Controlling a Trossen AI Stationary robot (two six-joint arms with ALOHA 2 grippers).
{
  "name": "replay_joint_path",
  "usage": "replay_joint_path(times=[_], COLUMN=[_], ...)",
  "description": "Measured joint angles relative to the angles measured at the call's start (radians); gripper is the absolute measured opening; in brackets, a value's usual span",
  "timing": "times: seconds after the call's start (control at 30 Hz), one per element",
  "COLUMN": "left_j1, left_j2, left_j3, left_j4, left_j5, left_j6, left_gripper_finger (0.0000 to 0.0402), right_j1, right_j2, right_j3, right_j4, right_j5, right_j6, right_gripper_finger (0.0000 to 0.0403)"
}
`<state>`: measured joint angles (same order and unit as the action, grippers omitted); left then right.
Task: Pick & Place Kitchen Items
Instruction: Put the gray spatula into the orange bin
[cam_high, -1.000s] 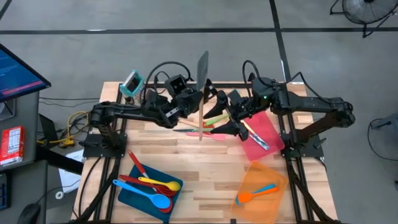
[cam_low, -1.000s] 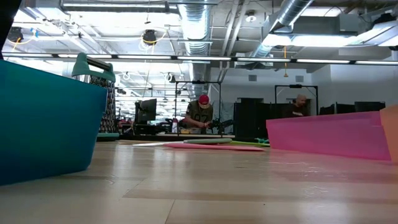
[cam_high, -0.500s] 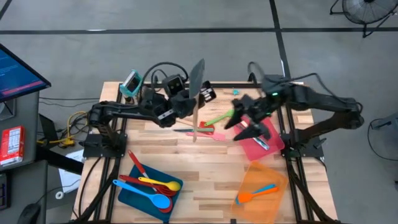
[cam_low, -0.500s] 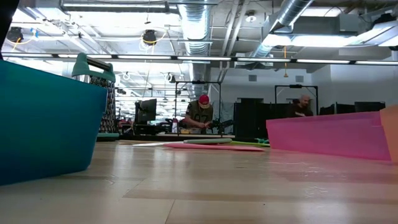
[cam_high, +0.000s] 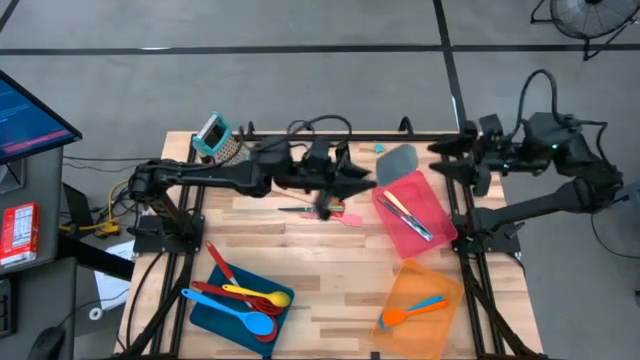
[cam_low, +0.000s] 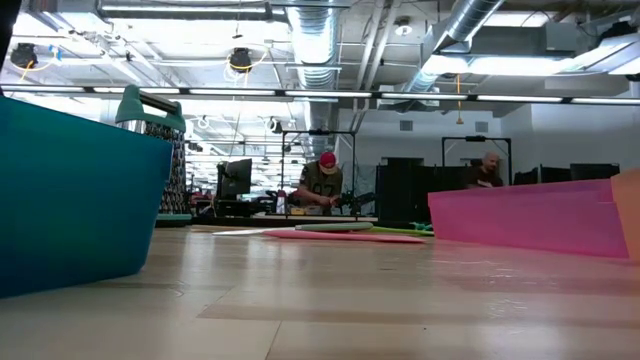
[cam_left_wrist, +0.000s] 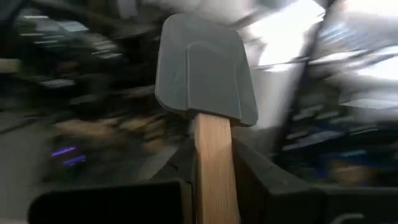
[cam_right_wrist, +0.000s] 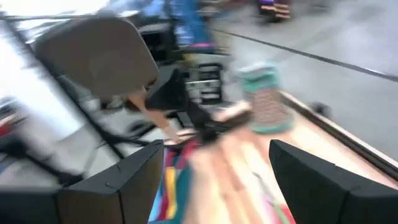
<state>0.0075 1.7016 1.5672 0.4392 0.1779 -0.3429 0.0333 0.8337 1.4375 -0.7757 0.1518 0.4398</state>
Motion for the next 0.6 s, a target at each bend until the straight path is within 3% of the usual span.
replay_joint_path(times=[0.13,0.4,0.6], left_j1=[0.031,0.085,0.091], left_j2=[-0.001,-0.002,-0.001], left_j3=[-0.037,-0.119,-0.181], left_j4=[-0.075,-0.243,-0.241], left_j5=[-0.153,-0.263,-0.396], left_j6=[0.096,0.160,0.160], left_gripper_finger=[0.0052,0.0046,0.0049], right_j1=[0.013,0.010,0.004], right_j2=[-0.001,0.065,0.128], right_j3=[0.000,-0.001,-0.001], right_j4=[-0.143,-0.231,-0.253], right_j5=[0.152,0.181,0.303], right_j6=[0.098,0.277,0.321], right_gripper_finger=[0.0286,0.0286,0.0286])
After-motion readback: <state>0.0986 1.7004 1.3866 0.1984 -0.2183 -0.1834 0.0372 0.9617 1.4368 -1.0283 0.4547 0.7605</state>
